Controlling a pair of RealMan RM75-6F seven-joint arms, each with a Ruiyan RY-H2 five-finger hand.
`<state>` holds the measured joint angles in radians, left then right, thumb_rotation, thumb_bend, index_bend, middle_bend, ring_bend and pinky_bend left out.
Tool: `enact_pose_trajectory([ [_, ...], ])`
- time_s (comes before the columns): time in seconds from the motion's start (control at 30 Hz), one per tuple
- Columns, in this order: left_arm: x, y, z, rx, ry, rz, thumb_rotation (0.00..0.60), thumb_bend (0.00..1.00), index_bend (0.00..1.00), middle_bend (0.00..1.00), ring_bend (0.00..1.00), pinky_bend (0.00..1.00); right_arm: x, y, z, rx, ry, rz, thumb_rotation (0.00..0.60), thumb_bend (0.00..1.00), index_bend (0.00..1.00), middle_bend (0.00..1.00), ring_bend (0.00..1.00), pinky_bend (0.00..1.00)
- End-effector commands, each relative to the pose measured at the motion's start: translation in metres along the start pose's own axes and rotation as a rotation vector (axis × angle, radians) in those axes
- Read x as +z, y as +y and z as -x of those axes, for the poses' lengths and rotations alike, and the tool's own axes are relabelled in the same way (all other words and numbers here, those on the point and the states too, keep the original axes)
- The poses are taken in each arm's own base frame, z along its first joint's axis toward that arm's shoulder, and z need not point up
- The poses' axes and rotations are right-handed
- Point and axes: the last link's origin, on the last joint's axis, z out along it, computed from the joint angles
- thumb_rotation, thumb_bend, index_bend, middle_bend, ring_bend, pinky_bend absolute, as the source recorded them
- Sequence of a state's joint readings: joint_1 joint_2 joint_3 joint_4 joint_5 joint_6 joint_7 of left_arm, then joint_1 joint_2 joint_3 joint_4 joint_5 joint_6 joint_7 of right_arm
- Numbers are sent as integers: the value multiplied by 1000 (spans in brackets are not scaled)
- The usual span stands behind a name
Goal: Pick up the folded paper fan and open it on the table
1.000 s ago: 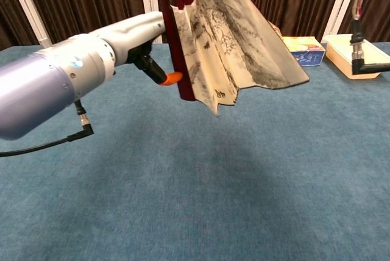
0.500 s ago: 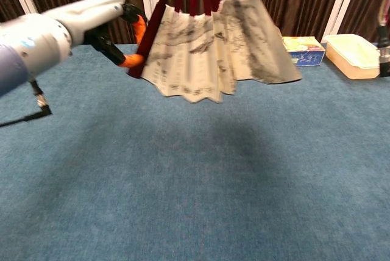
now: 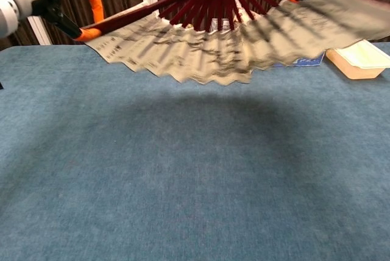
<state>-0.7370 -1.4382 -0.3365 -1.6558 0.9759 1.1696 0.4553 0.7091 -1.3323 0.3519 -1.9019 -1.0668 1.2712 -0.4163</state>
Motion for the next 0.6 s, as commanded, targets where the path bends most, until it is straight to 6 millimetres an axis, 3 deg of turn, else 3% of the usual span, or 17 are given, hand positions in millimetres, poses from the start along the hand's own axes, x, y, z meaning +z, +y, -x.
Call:
enact_pose_trajectory([
  [0.03,0,-3,-2,-3,4,-3,600,540,718,123,0,47,-1,5,0,-11,4,5,600,498,780,208,0,0],
  [0.6,2,10,-3,-12,22,20,600,539,719,123,0,47,-8,29,3,-83,27,6,600,499,786,211,0,0],
])
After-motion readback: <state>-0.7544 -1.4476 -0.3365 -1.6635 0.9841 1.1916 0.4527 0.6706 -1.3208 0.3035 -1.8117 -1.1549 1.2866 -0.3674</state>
